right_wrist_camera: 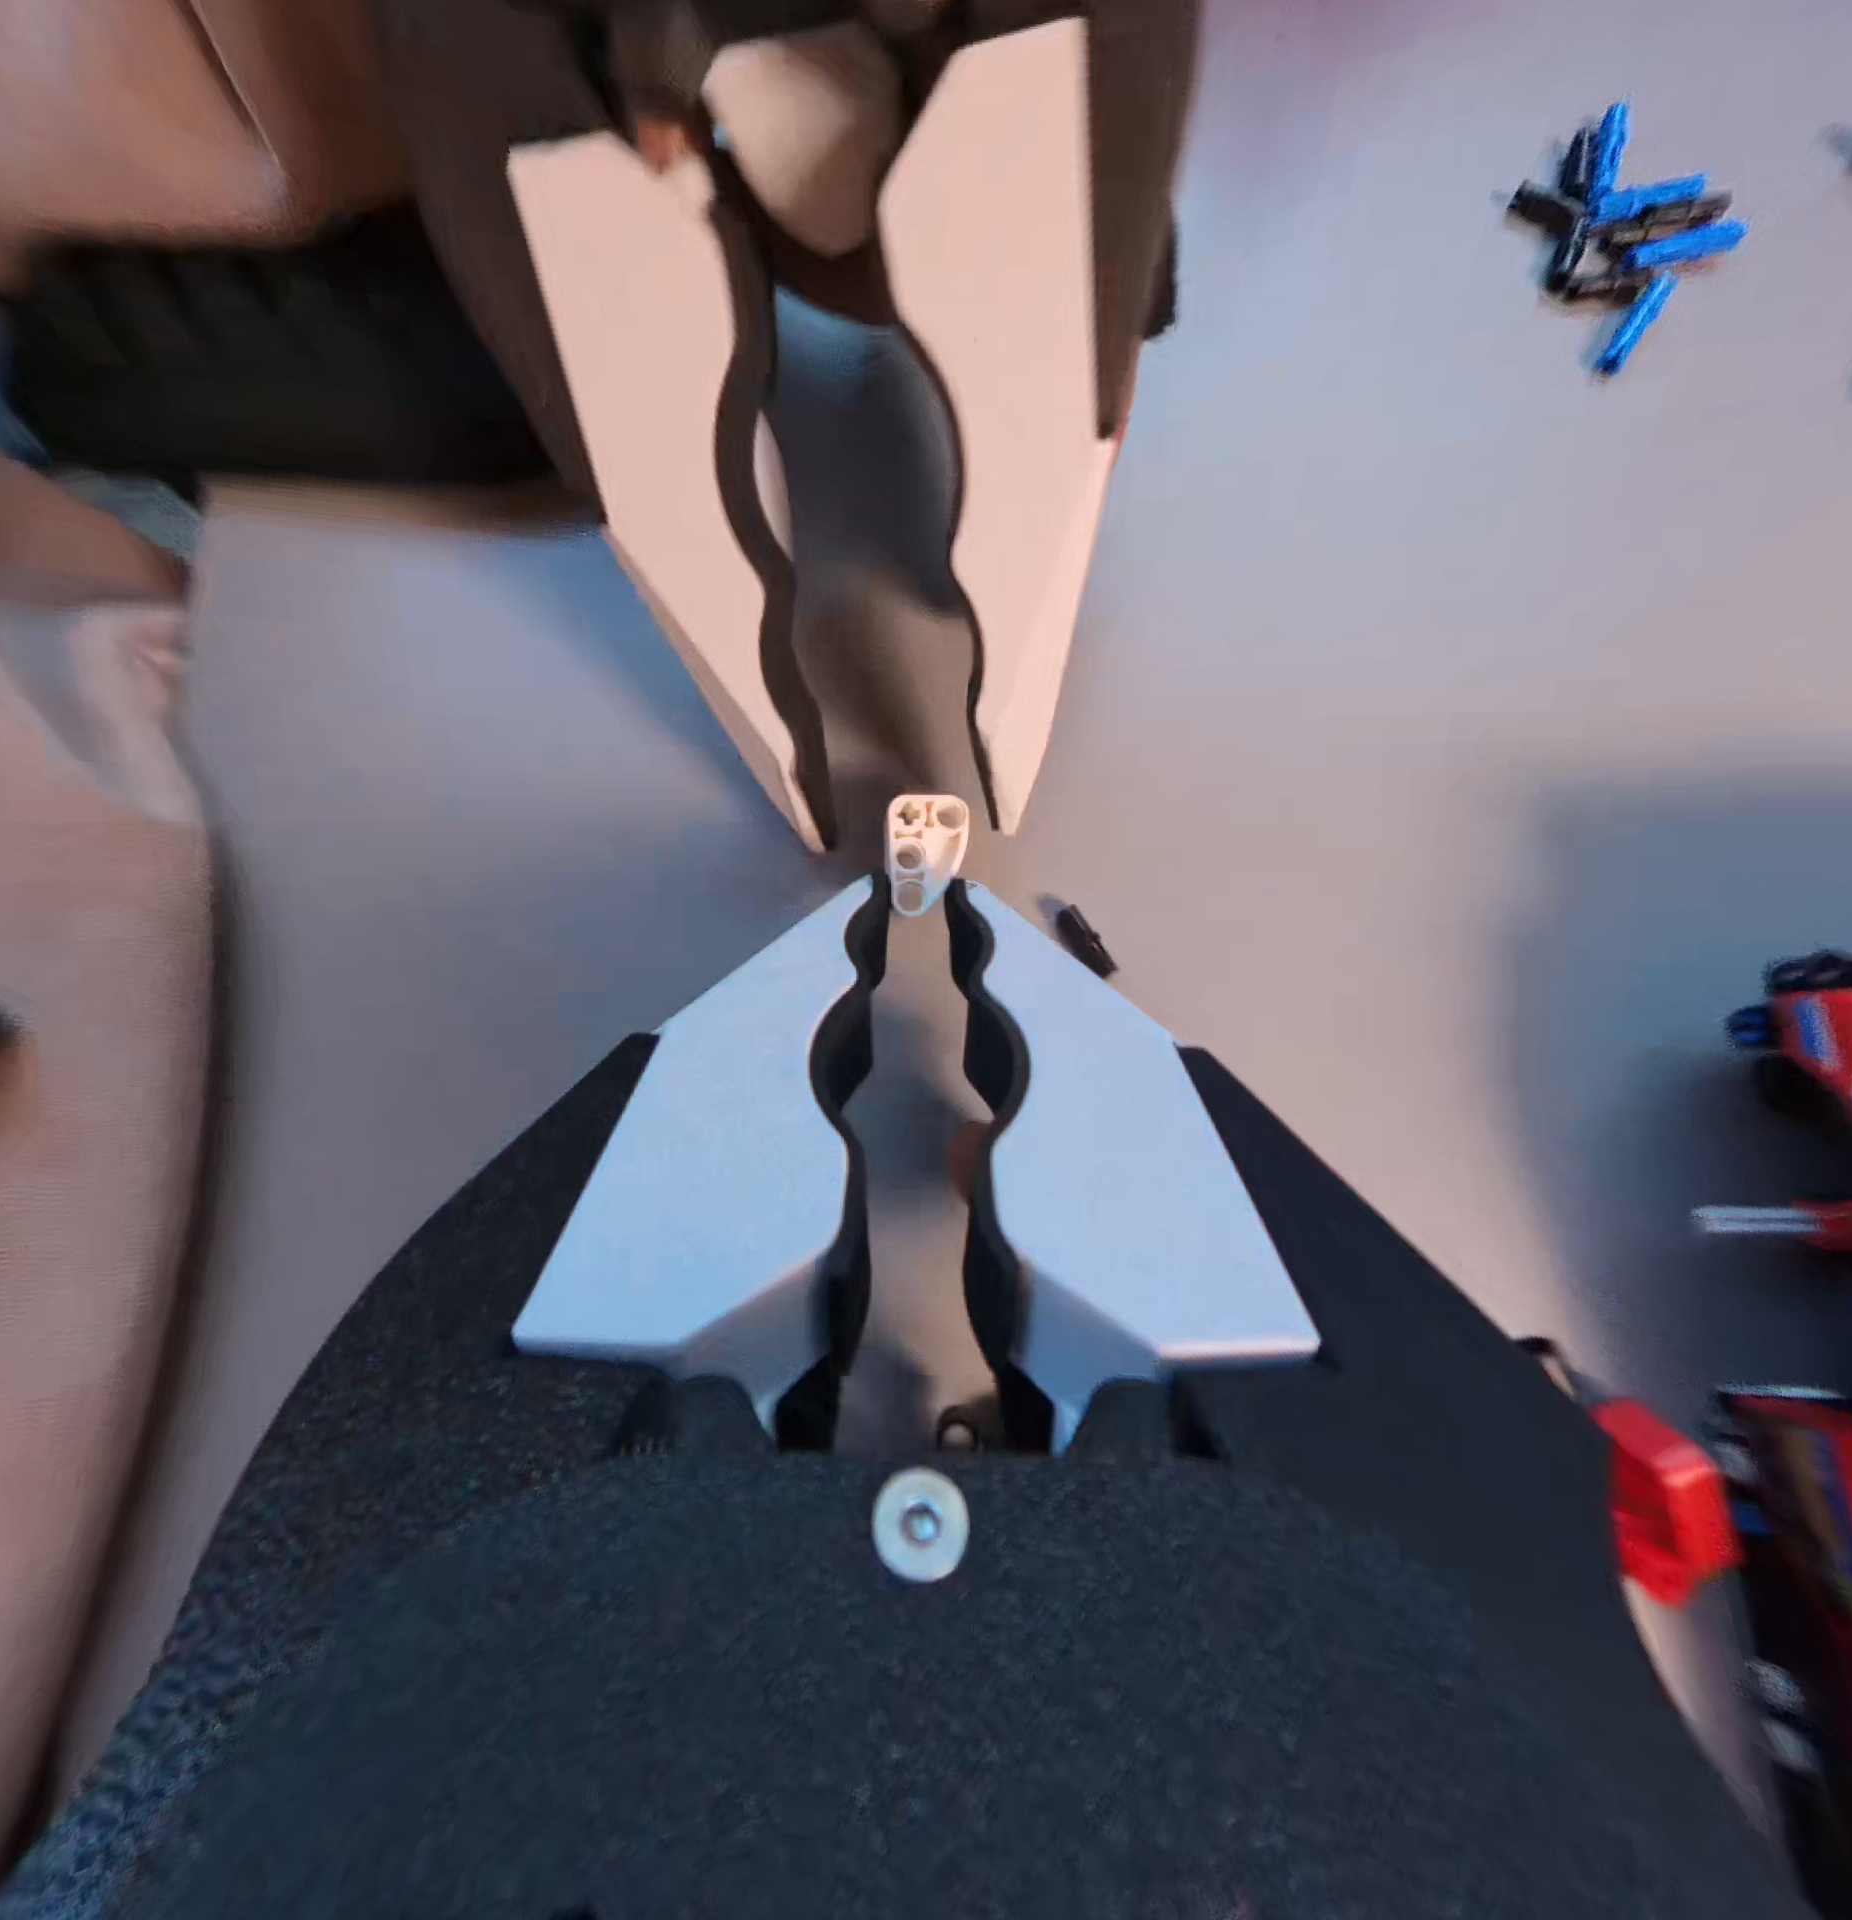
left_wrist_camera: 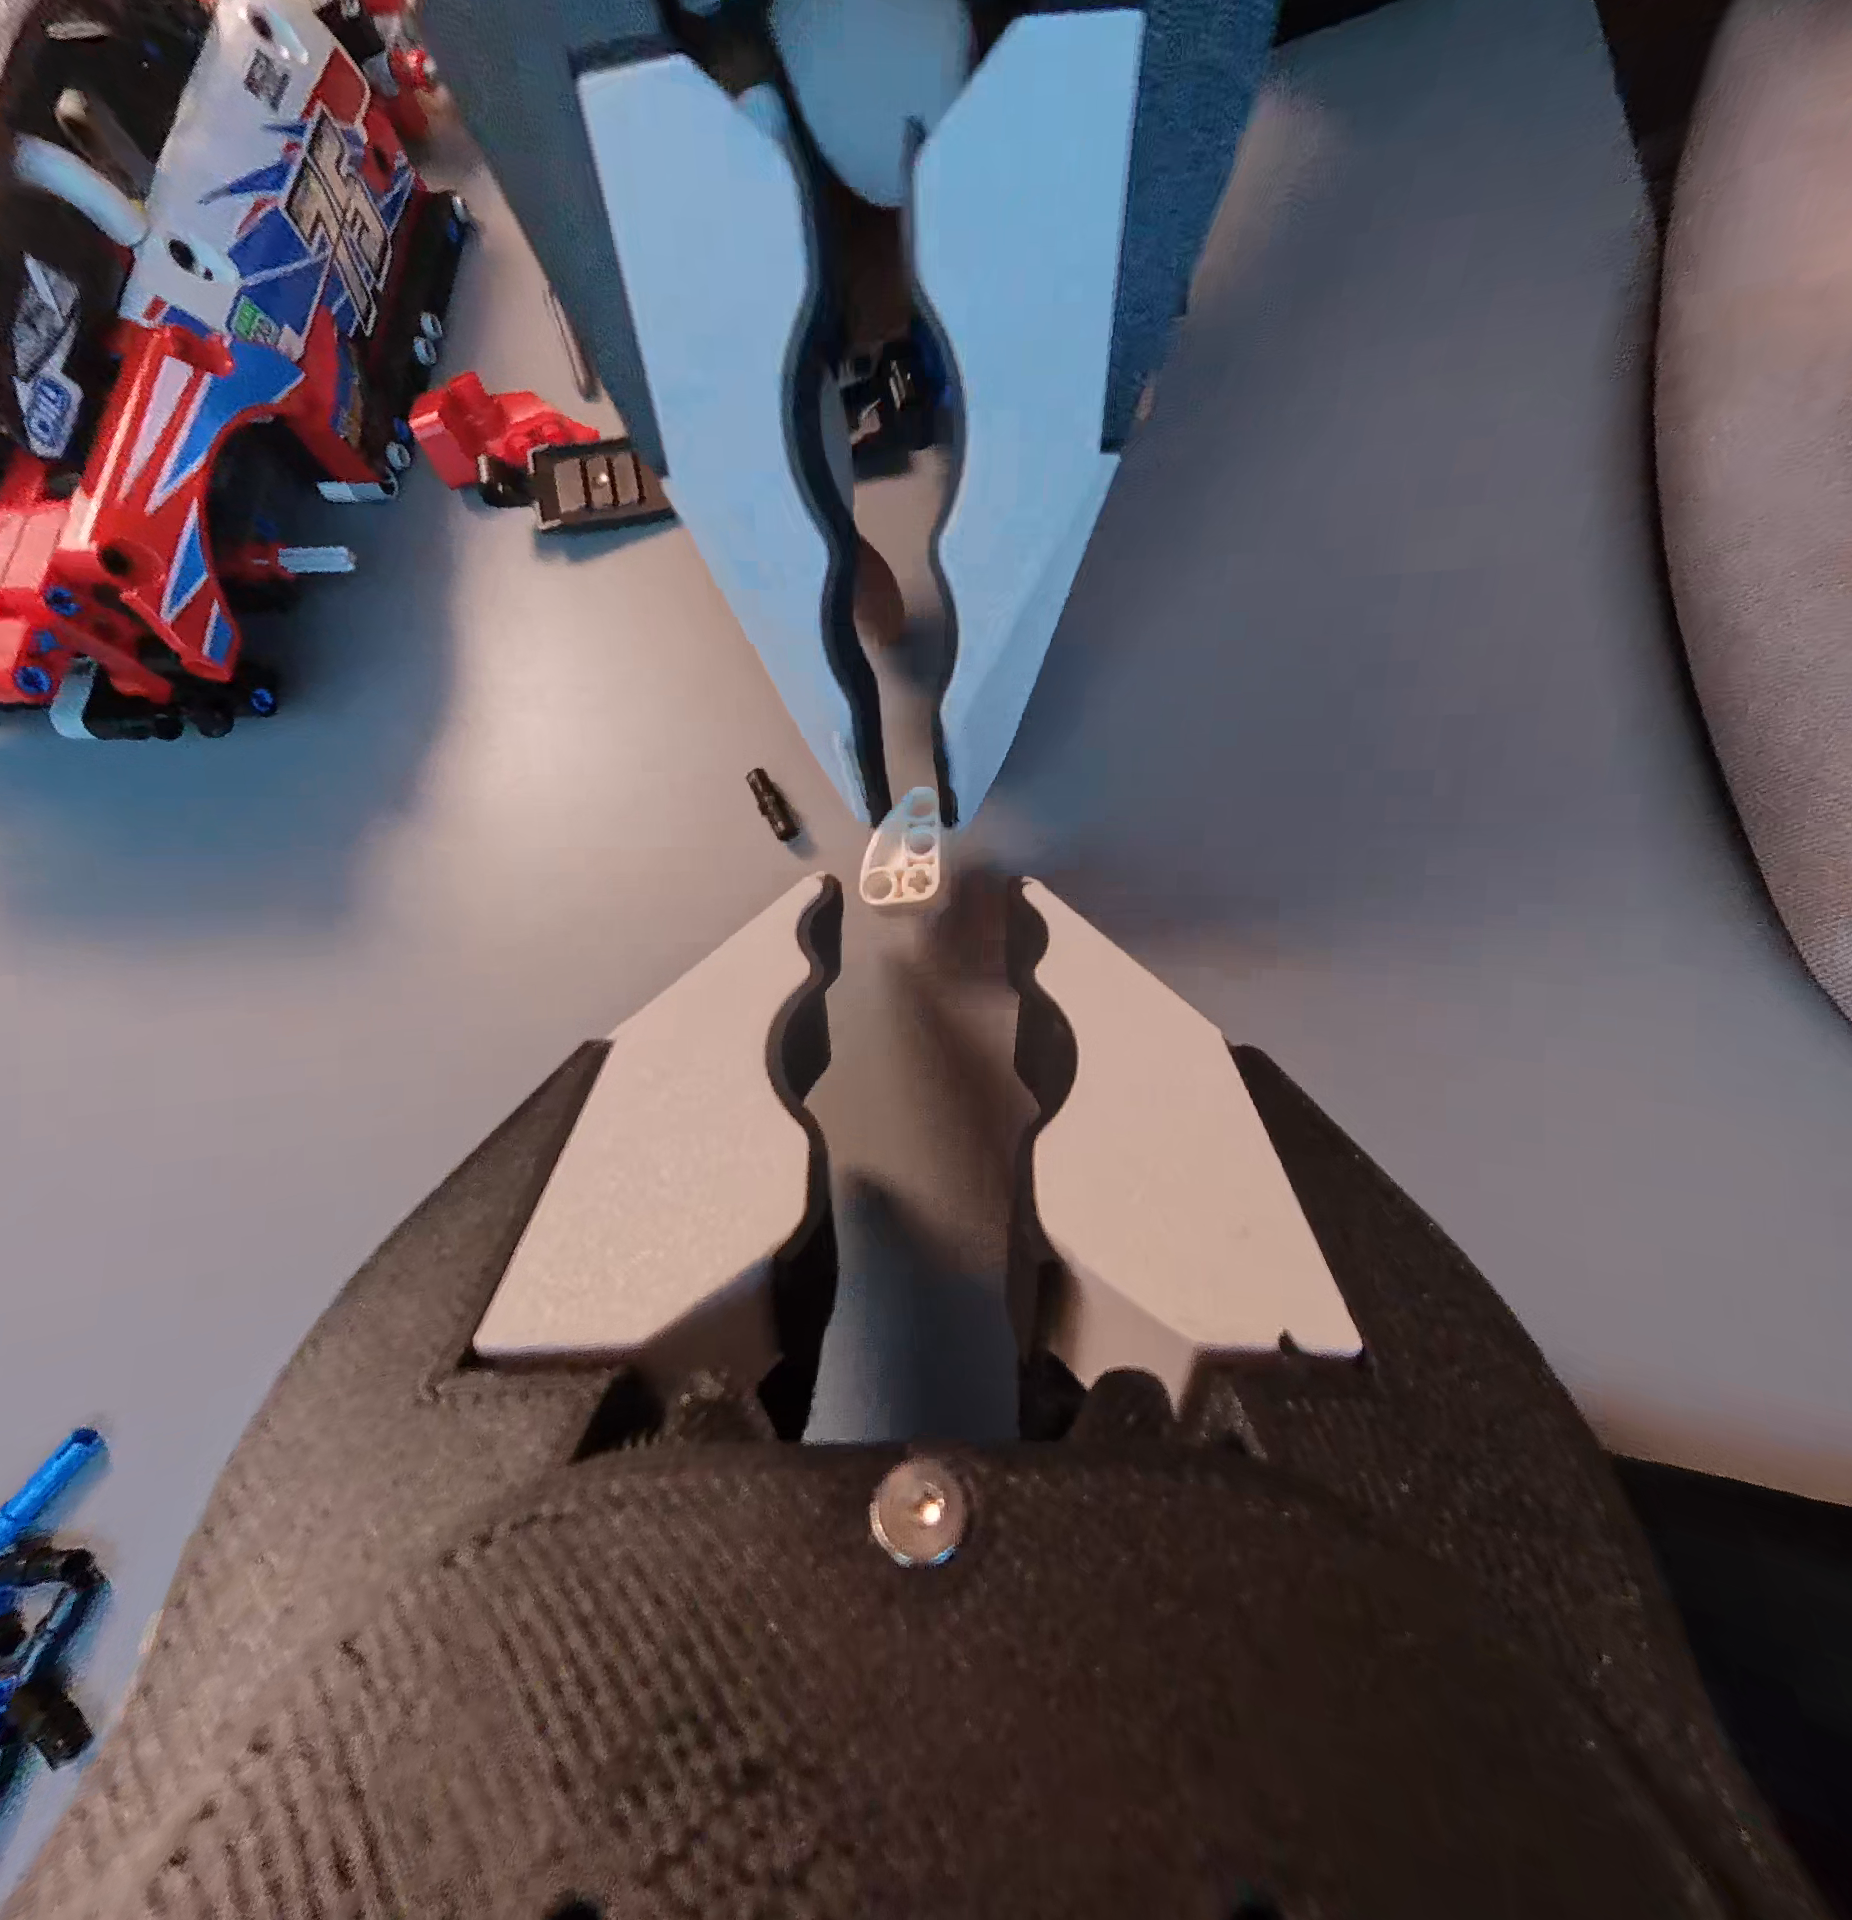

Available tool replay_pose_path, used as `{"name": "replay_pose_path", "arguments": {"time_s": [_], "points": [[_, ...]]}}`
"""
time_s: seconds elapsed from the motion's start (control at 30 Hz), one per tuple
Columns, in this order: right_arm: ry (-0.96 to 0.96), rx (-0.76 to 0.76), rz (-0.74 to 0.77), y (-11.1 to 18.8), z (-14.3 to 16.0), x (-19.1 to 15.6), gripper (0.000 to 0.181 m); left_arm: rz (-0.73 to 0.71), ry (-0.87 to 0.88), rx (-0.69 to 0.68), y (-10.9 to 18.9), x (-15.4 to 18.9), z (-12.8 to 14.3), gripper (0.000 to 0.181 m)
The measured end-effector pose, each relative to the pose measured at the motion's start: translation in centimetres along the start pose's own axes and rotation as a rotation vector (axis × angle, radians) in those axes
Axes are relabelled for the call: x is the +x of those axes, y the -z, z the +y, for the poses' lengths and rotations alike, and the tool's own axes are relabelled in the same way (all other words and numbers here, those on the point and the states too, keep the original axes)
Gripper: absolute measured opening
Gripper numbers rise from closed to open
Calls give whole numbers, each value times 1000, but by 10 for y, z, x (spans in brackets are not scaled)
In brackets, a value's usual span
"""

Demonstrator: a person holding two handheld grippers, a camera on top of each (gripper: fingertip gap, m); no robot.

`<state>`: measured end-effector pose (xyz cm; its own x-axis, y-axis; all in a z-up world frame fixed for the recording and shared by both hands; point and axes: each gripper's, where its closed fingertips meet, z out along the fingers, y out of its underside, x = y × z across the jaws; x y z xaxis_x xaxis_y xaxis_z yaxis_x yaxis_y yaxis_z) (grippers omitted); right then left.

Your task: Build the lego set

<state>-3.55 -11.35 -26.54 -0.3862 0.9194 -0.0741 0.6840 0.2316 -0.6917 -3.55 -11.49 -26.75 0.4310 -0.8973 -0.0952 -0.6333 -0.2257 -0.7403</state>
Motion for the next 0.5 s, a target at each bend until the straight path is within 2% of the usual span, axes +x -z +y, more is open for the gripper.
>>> {"name": "replay_pose_path", "arguments": {"time_s": [0.1,0.17,0.23,0.3,0.43,0.5], "points": [[-253,127,-183,16,-13,-2,8,-35,-50,69,5,0,-16,27],[-350,189,-286,27,-19,-4,7,-69,-49,98,8,-4,-23,15],[-394,225,-293,32,-21,2,6,-81,9,111,10,-9,-26,14],[-316,244,-240,35,-22,7,6,-18,142,124,9,-9,-27,14],[108,257,-43,45,-25,5,22,288,519,275,13,1,-41,13],[253,260,4,46,-25,-3,24,401,626,350,19,3,-51,13]]}}
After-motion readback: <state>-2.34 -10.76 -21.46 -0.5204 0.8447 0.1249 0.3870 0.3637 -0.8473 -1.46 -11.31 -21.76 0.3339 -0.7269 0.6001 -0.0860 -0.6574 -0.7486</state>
